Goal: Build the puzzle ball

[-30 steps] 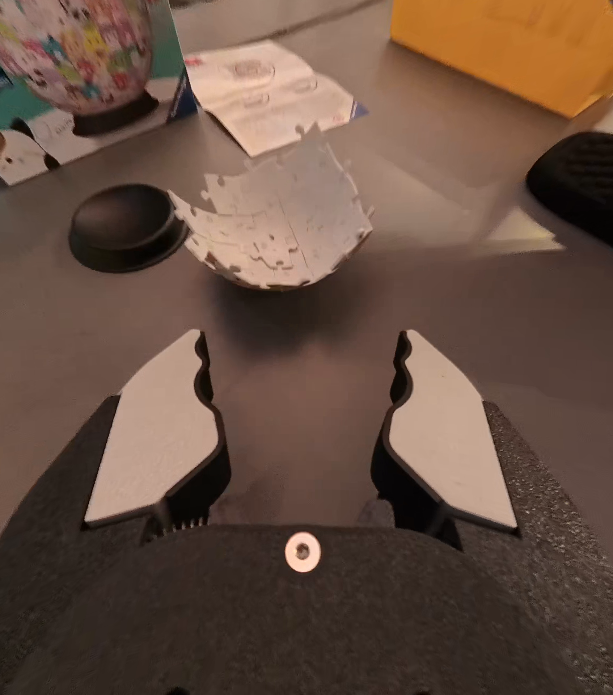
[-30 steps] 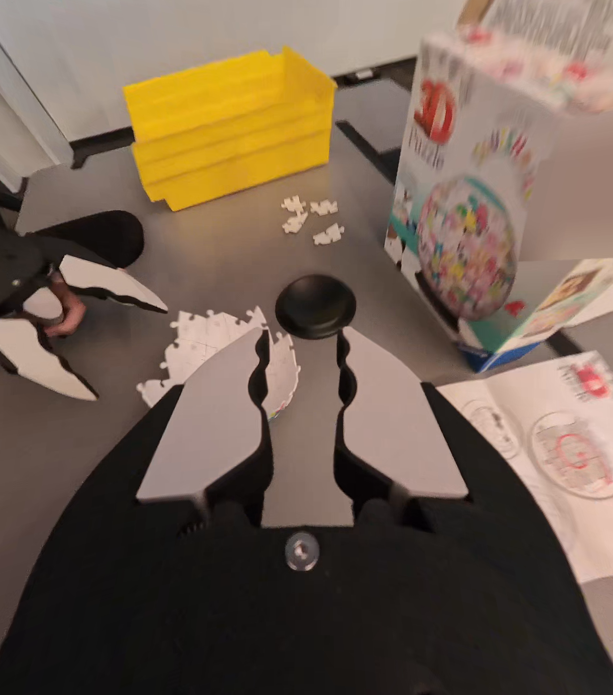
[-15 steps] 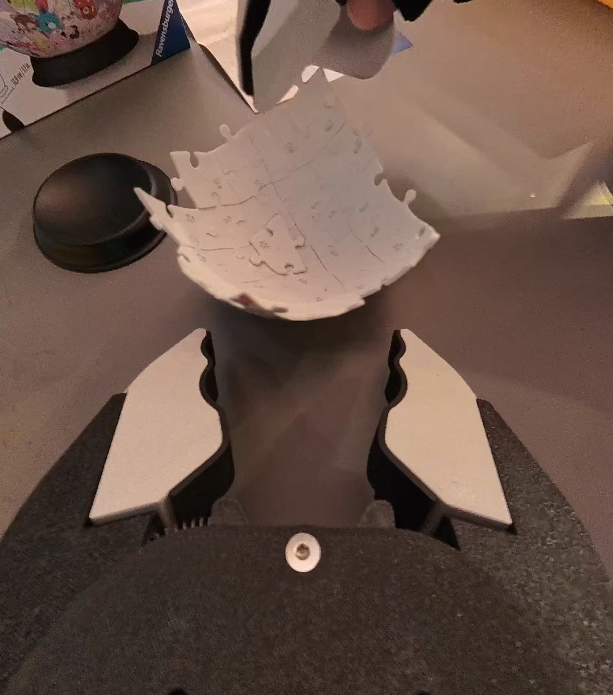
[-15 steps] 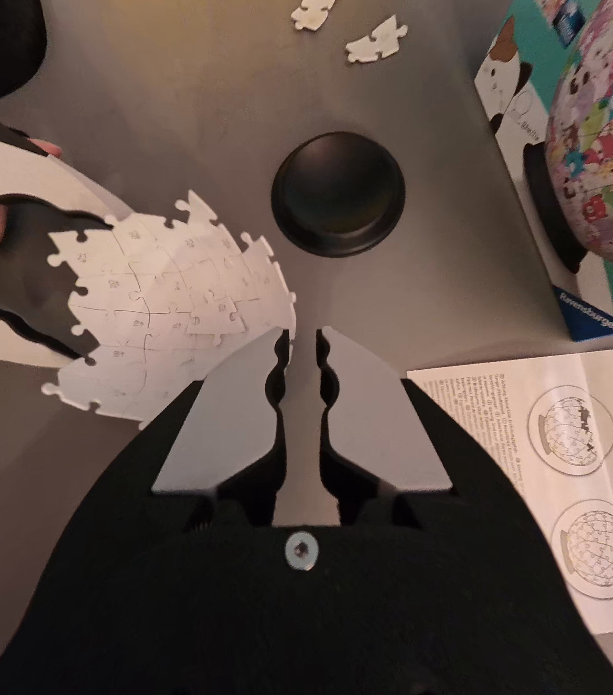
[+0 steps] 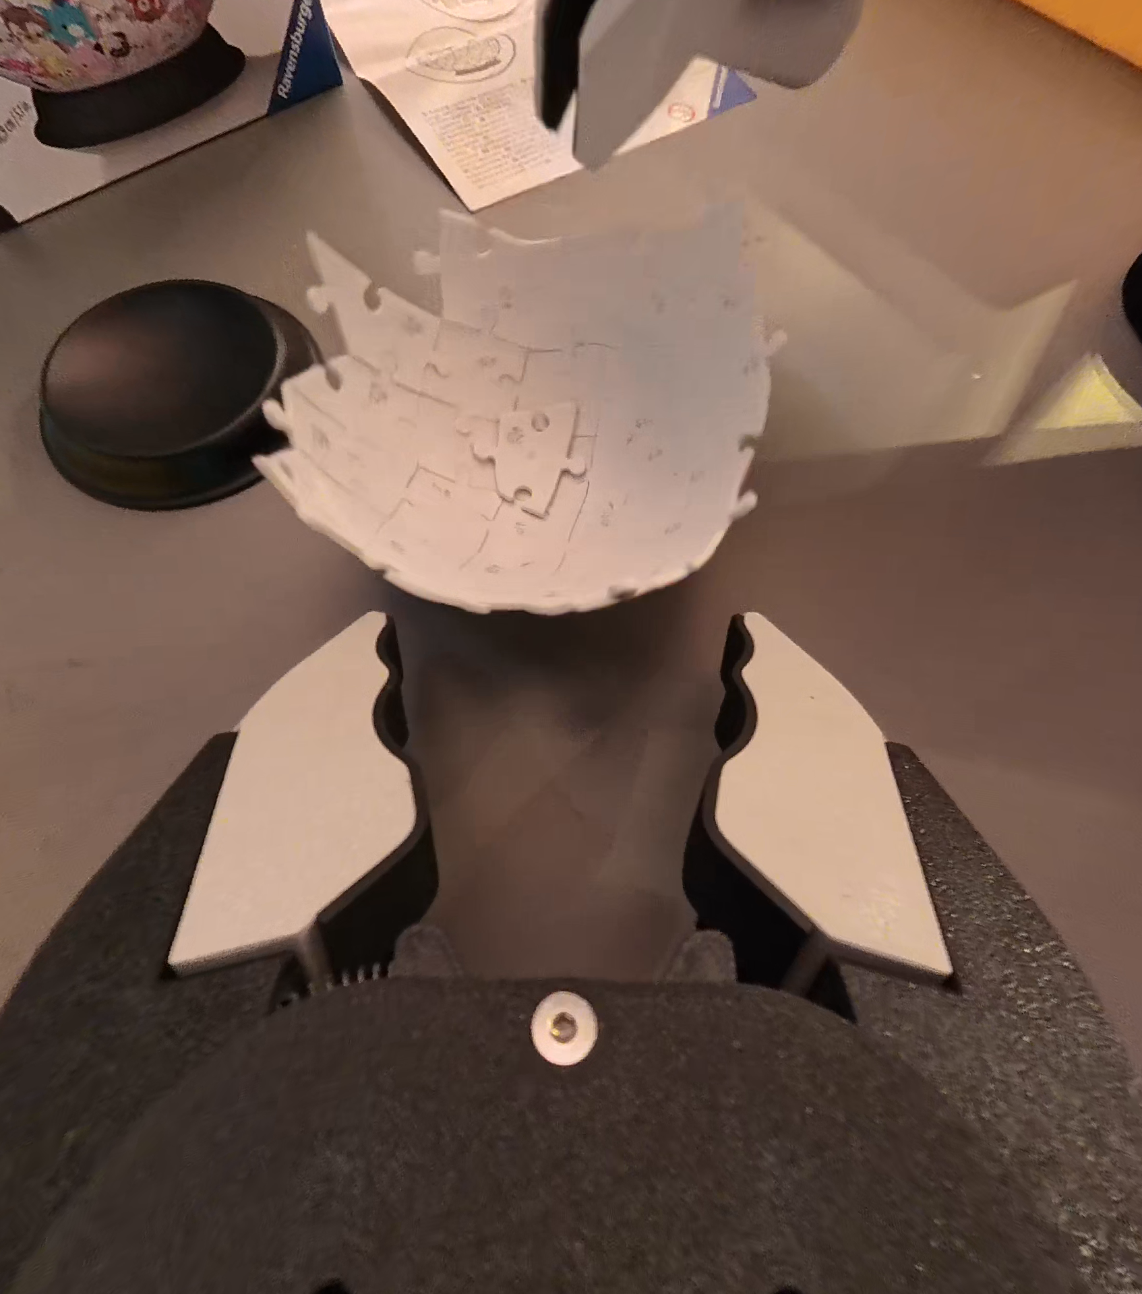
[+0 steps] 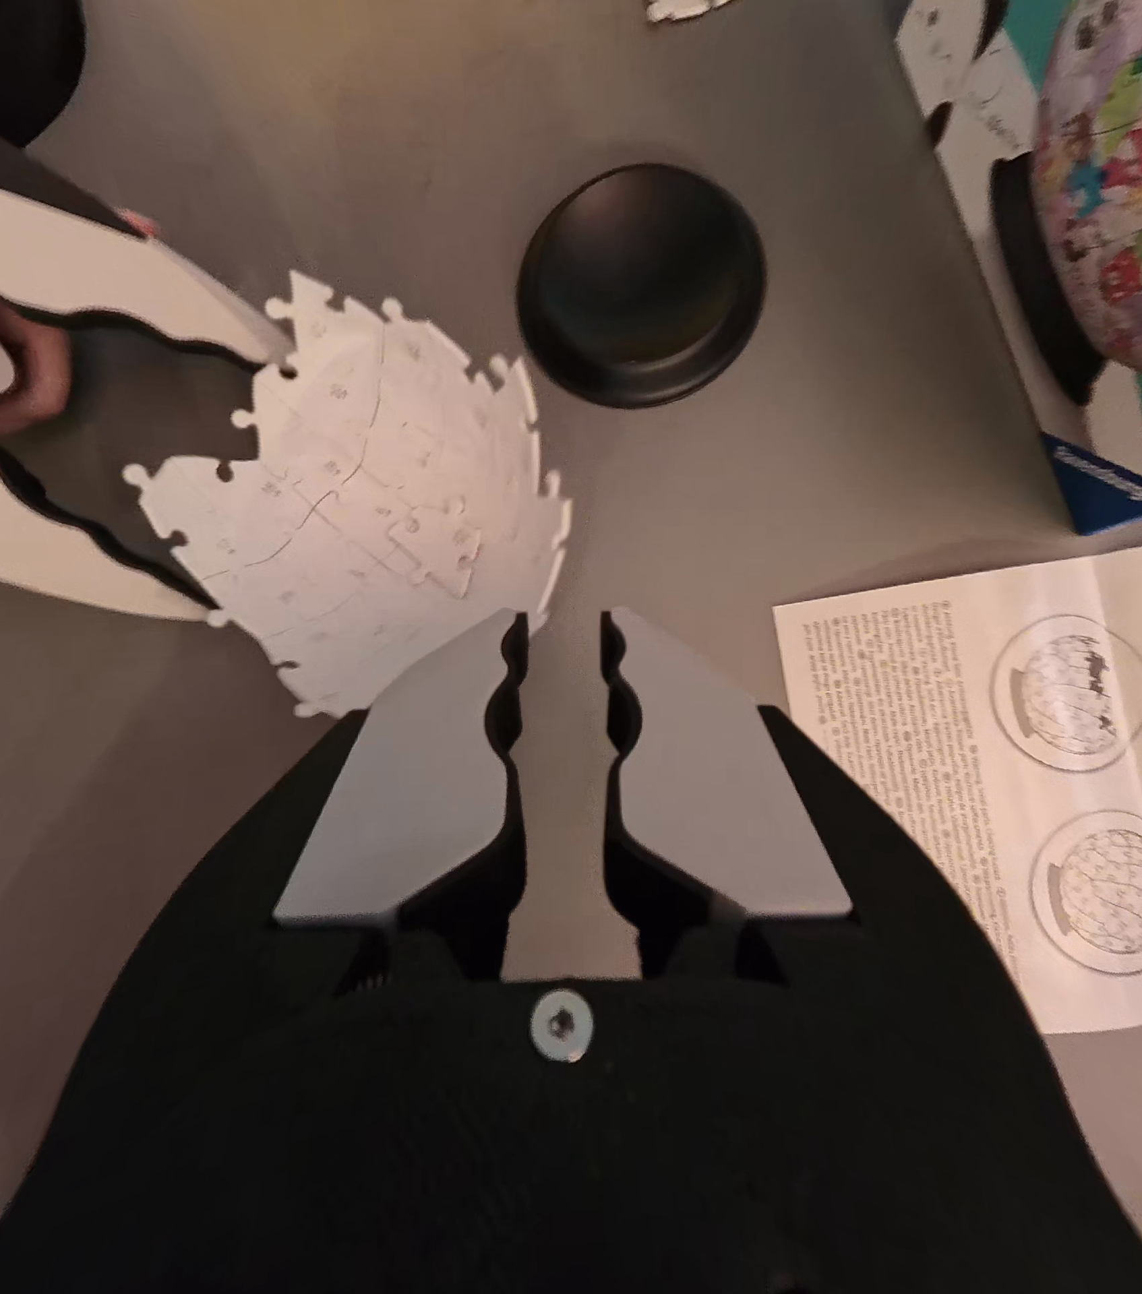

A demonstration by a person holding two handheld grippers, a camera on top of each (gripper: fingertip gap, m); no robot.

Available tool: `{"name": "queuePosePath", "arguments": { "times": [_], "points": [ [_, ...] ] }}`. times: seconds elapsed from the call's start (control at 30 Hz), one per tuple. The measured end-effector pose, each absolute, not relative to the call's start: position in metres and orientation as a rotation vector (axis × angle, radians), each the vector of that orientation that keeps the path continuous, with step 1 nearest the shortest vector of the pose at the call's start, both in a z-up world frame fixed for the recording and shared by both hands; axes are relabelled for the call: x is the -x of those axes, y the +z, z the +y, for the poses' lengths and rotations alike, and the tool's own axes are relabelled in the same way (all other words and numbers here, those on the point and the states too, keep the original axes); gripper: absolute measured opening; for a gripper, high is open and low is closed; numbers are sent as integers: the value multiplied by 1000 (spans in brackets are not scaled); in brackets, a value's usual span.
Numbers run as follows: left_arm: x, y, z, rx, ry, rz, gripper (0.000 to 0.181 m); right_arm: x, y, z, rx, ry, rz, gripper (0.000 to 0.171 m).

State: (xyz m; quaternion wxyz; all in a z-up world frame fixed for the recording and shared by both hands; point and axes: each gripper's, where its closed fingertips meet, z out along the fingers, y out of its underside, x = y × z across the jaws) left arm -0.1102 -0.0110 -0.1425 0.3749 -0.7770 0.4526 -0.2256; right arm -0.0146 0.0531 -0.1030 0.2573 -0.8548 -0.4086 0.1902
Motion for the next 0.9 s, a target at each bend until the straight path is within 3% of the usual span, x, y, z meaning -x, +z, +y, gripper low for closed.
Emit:
{"name": "queuePosePath", "arguments": {
  "times": [0.2,0.57,0.9],
  "points": [
    [98,-144,-11,2038,-714,1172,87,17,-123,52,2418,656,-1023,26],
    [84,-129,-3,2000,-917,1098,89,12,-141,30,2477,763,-995,19],
    [78,-145,4,1878,-508,1320,96,12,-148,25,2453,714,-1048,19]
  ]
}}
